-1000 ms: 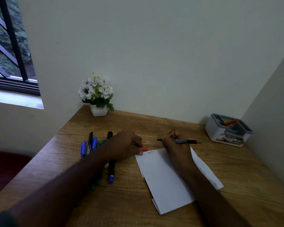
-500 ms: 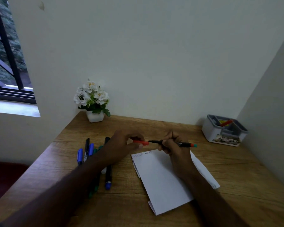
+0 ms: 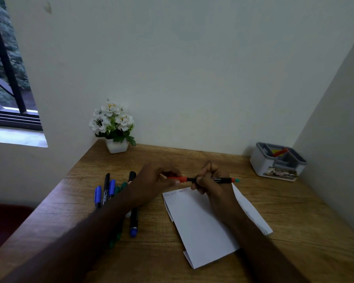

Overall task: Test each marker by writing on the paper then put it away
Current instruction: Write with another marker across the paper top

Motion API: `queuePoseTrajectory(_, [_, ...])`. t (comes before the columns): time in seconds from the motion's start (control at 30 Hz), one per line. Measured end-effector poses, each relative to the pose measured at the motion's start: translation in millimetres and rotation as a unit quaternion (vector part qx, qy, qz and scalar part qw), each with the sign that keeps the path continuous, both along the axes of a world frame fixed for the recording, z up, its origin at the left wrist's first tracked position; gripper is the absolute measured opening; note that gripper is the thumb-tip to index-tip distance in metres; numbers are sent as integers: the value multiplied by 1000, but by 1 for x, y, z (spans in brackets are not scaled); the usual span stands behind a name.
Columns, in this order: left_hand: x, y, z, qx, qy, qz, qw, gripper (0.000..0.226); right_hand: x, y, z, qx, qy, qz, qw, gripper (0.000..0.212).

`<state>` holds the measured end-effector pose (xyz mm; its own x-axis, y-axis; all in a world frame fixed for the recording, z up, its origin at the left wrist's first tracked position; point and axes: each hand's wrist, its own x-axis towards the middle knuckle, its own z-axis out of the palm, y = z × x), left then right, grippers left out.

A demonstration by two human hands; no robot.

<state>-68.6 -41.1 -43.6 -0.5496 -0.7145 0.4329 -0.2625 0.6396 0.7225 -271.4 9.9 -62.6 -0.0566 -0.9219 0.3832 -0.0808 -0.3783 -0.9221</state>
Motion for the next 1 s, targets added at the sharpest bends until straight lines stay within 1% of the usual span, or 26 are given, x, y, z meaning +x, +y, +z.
queuePoseTrajectory(0.17, [1, 2, 1, -9, 12, -19, 1000, 14, 3, 2, 5, 5, 42, 5, 999, 15])
queuePoseTrajectory(0.4, [-3, 6, 1, 16, 54, -30, 998, 11, 2, 2, 8, 29, -41, 59, 997, 16])
queuePoseTrajectory(0.53, [-4, 7, 2, 22, 72, -41, 996, 9, 1, -2, 6, 19, -64, 70, 995, 16])
queuePoseTrajectory(0.63, [-12, 15, 10, 85, 138, -37, 986, 11, 7, -5, 7, -5, -84, 59, 995, 15])
queuePoseTrajectory(0.7, [-21, 21, 13, 145, 197, -19, 969, 17, 11, -4, 6, -20, -84, 42, 995, 23])
queuePoseTrajectory(0.77, [-27, 21, 12, 187, 235, -7, 954, 19, 9, -3, 6, -18, -81, 20, 996, 22])
queuePoseTrajectory(0.8, [-31, 20, 12, 198, 236, -3, 951, 21, 6, -2, 6, -16, -76, 3, 997, 20])
queuePoseTrajectory(0.87, [-40, 18, 12, 190, 196, 13, 962, 24, -3, -1, 7, -12, -75, -41, 996, 18])
queuePoseTrajectory(0.93, [-52, 11, 14, 148, 125, 47, 980, 23, -14, 0, 13, -12, -94, -95, 991, 18])
queuePoseTrajectory(1.0, [-65, 0, 16, 92, 59, 62, 992, 19, -28, 1, 23, -20, -63, -153, 986, 20])
